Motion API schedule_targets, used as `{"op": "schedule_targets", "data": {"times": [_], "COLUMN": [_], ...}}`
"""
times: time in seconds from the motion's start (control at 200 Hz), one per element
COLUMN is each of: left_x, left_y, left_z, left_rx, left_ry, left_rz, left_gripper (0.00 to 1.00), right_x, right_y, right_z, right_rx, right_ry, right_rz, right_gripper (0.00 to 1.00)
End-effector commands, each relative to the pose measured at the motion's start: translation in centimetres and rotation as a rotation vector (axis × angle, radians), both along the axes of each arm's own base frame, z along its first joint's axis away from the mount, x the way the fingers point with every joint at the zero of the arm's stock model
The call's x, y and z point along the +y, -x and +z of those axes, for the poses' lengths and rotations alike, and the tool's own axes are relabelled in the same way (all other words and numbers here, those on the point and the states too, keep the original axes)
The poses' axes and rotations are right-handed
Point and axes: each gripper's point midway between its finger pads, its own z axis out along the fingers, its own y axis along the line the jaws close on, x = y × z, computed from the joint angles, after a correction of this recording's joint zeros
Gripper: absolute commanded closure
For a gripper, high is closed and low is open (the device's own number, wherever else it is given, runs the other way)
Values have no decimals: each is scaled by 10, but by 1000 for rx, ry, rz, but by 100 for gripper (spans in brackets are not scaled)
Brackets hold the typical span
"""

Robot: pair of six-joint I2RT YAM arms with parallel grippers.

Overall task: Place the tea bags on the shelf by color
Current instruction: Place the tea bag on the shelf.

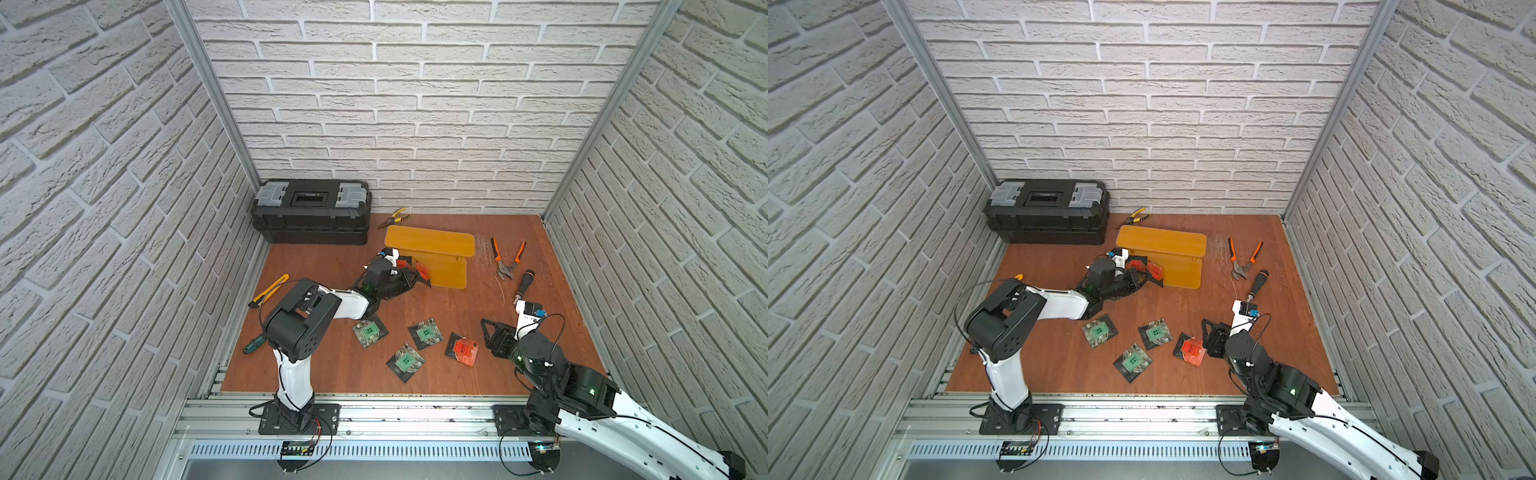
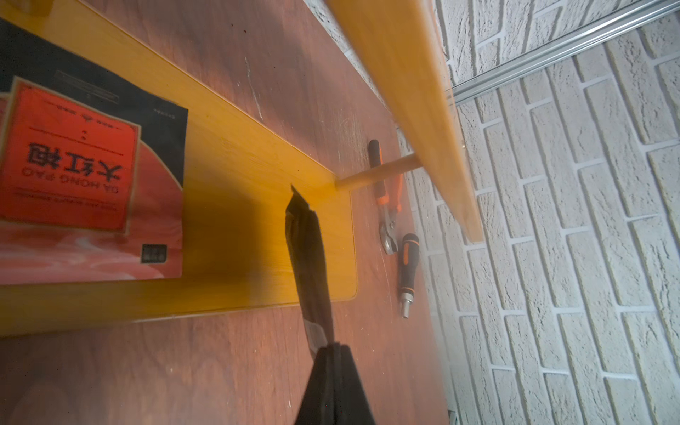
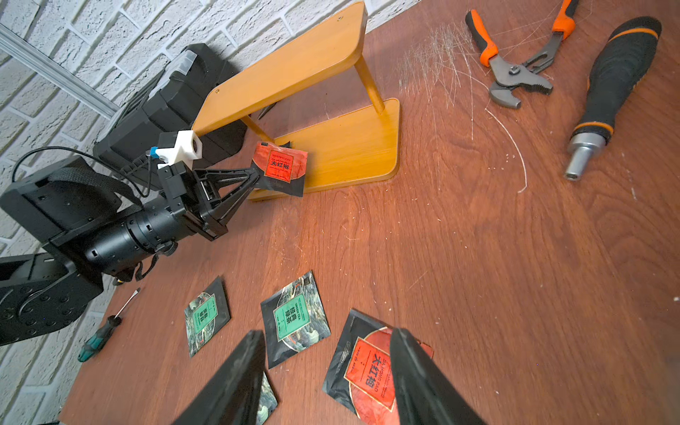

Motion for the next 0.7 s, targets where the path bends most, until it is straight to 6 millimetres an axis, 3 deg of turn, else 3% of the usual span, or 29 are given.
{"op": "schedule_targets", "data": {"times": [0.0,0.695], "left_x": [-3,-12], "left_y": [-8,-30], "left_z": [-1,-28], "left_rx": [6,82], "left_ry": [7,-35], "left_rz": [-15,3], "left_gripper": [100,100], "right_x": [-6,-15], "right_y": [-2,3], "right_z": [0,2], "right_rx": [-17,-27], "right_ry": [7,5], "right_rz": [-26,-47], "right_gripper": [41,40]}}
